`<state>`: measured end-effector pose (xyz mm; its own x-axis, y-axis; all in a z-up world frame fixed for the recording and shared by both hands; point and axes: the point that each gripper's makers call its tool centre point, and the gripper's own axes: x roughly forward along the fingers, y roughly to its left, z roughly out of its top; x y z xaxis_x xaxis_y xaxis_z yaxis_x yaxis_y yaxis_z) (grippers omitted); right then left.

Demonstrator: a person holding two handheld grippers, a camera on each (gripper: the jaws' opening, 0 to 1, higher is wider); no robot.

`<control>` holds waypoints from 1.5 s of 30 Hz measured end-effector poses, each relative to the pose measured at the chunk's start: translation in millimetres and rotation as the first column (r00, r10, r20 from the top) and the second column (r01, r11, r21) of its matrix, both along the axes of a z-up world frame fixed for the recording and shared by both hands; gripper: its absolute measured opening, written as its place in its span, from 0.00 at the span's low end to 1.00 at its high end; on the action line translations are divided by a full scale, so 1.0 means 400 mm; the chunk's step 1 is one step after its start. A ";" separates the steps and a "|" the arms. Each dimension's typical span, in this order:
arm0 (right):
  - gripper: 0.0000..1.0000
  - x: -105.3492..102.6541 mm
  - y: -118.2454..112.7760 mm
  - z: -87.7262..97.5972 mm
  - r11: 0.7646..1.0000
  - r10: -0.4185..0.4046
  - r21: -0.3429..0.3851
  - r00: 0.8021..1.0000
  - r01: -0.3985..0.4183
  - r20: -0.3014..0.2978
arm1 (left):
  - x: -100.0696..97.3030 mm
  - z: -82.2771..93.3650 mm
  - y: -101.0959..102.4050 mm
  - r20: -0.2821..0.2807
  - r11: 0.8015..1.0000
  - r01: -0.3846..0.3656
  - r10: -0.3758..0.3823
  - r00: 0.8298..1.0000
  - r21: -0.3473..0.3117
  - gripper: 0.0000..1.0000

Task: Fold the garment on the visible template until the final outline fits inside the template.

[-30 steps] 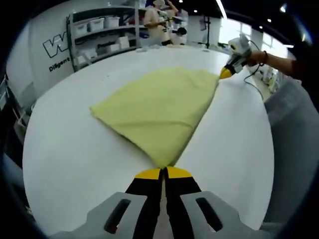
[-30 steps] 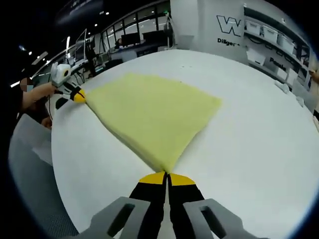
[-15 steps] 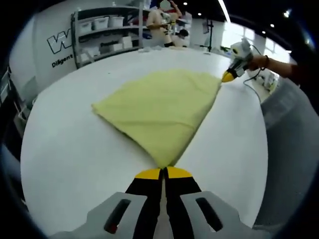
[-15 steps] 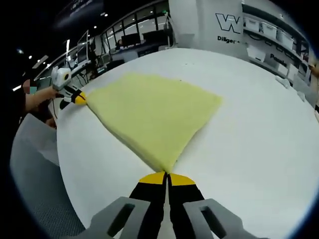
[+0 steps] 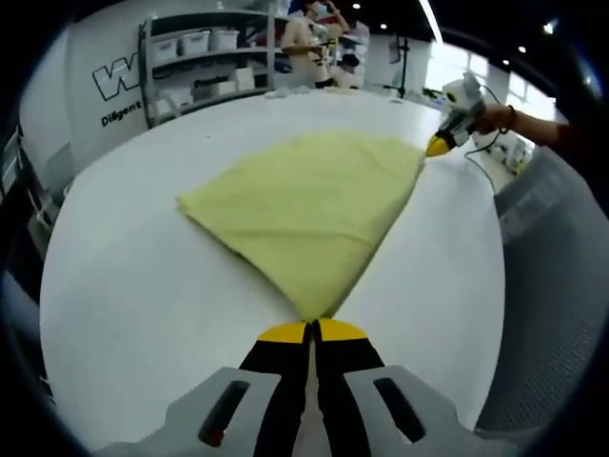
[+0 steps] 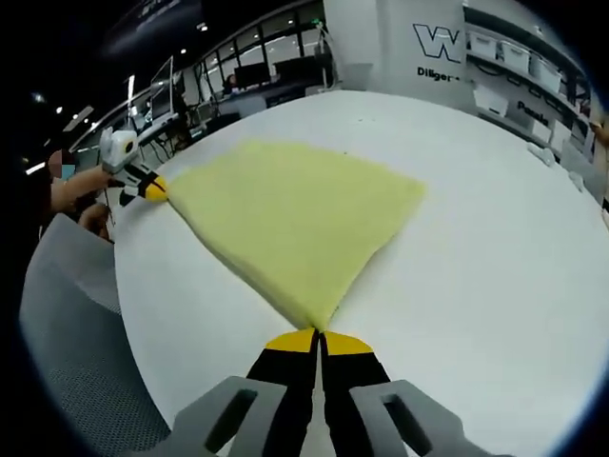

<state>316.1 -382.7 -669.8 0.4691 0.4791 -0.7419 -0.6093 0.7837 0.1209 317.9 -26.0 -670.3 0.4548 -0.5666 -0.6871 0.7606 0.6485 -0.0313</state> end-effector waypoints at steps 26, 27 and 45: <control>0.63 -0.015 0.040 0.141 0.985 -0.160 0.078 0.981 0.153 0.107 | -0.049 0.106 -0.025 -0.124 0.935 -0.322 0.305 0.944 -0.148 0.76; 0.66 -0.022 0.044 0.154 0.984 -0.167 0.083 0.980 0.158 0.108 | -0.060 0.116 -0.030 -0.120 0.934 -0.323 0.307 0.944 -0.152 0.80; 0.99 -0.143 0.098 0.234 0.971 -0.192 0.158 0.978 0.177 0.079 | -0.166 0.183 -0.045 -0.052 0.912 -0.395 0.391 0.919 -0.113 0.99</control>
